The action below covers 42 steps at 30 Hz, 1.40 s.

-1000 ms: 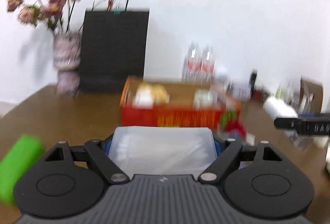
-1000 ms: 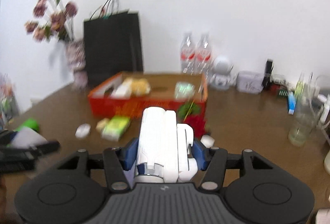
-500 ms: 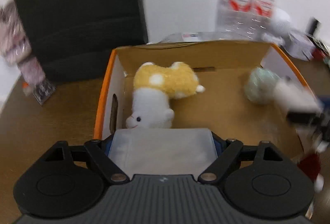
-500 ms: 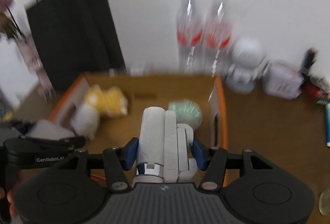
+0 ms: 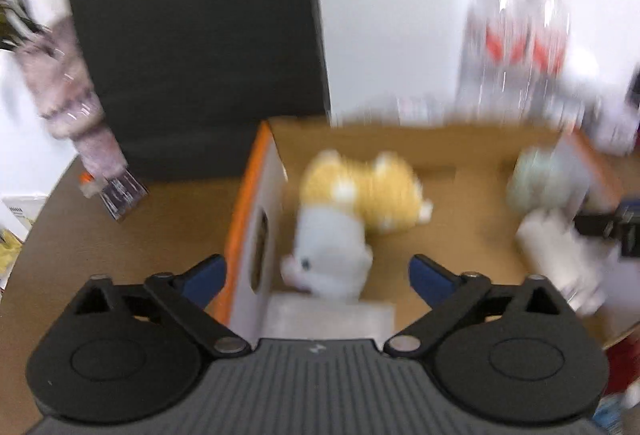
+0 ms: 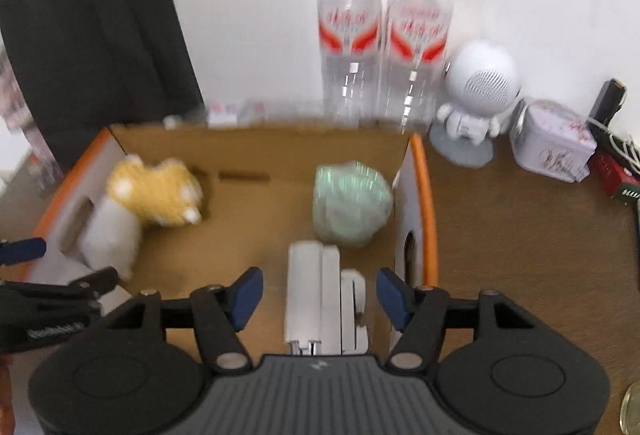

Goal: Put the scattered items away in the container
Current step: 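Lower the container and gadget into the box and open both tools, then move both tools back over the purple pouch and white tin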

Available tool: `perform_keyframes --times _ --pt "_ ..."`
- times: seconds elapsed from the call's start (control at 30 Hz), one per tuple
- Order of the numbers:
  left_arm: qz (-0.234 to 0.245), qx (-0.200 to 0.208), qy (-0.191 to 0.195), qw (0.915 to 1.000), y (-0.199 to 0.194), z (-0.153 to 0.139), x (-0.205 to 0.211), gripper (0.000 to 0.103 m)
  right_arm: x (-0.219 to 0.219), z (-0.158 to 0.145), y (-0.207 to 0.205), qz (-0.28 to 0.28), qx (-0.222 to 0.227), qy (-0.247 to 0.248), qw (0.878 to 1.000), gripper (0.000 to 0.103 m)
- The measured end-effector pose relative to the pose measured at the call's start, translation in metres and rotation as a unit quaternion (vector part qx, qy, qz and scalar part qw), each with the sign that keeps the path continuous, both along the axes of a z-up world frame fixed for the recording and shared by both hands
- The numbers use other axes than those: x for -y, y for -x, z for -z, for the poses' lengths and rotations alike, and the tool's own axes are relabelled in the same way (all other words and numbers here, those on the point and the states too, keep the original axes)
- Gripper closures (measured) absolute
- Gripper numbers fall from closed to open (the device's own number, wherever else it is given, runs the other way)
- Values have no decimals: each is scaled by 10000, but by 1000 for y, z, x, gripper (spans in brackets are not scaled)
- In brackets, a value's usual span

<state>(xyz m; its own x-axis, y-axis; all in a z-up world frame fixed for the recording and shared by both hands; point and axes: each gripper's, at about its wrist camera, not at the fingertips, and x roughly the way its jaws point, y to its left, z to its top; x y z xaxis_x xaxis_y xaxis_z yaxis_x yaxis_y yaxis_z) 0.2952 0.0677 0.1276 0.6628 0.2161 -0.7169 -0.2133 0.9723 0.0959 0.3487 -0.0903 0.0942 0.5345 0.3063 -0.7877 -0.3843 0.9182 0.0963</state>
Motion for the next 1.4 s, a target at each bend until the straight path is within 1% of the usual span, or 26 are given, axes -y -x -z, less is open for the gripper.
perform_keyframes --times 0.1,0.17,0.23,0.33,0.4,0.43,0.47,0.5,0.57,0.6,0.63,0.67,0.73,0.77,0.83,0.87,0.9,0.93,0.97,1.03,1.1,1.13,1.17,1.23,1.3,1.4 --pt "68 78 105 9999 8 -29 4 0 6 -21 7 -34 -142 -448 9989 41" --pt "37 44 178 9998 14 -40 6 0 7 -28 14 -110 -307 -642 9974 41" --pt "-9 -113 205 9997 21 -46 7 0 3 -32 24 -229 -464 -643 9966 41" --pt "-53 -362 198 9991 32 -49 7 0 0 -38 40 -221 -557 -454 9972 40" --pt "-106 -341 295 9989 48 -50 6 0 1 -44 51 -192 -561 -391 9975 36" --pt "-131 -308 390 9987 59 -49 6 0 2 -47 58 -182 -521 -388 9977 33" --pt "-120 -236 486 9985 72 -47 6 0 5 -52 68 -152 -423 -391 9982 33" --pt "-68 -87 557 9984 91 -44 8 0 8 -56 81 -154 -277 -408 9987 32" --pt "63 338 603 9976 138 -33 15 0 17 -62 116 -251 139 -562 9980 25" --pt "148 602 614 9962 165 -26 19 0 23 -62 142 -316 440 -665 9963 16" --pt "227 866 621 9940 192 -16 22 0 28 -58 168 -354 724 -714 9942 13" --pt "307 1101 611 9916 217 -6 25 0 33 -50 196 -404 988 -696 9918 13" --pt "528 1445 513 9868 264 22 33 0 44 -29 244 -483 1296 -730 9877 13" --pt "604 1465 430 9864 281 37 37 0 50 -15 265 -505 1341 -759 9868 13" --pt "585 1300 267 9894 301 63 42 0 65 15 298 -478 1433 -713 9860 13" --pt "488 1180 166 9917 308 74 44 0 72 29 310 -497 1571 -541 9849 13" --pt "387 1099 111 9931 314 82 45 0 77 44 321 -446 1741 -238 9834 13" --pt "328 1037 120 9940 318 89 45 0 80 55 328 -341 1801 48 9830 13" --pt "329 1001 152 9943 320 93 46 0 84 64 331 -236 1757 202 9839 13" --pt "382 945 206 9946 320 100 46 0 93 77 330 -171 1439 58 9894 13" --pt "347 747 207 9964 316 105 48 0 96 84 325 -198 1179 -176 9927 13" --pt "349 631 179 9972 314 107 49 0 94 87 323 -217 1138 -137 9932 13" --pt "369 577 141 9976 313 108 52 0 91 89 323 -221 1165 -25 9929 13" --pt "406 590 112 9974 315 110 54 0 88 92 327 -206 1352 150 9905 8" --pt "392 589 201 9973 315 112 54 0 83 94 329 -225 1396 196 9898 7" --pt "366 596 303 9971 315 114 52 0 81 96 329 -256 1359 185 9902 1"
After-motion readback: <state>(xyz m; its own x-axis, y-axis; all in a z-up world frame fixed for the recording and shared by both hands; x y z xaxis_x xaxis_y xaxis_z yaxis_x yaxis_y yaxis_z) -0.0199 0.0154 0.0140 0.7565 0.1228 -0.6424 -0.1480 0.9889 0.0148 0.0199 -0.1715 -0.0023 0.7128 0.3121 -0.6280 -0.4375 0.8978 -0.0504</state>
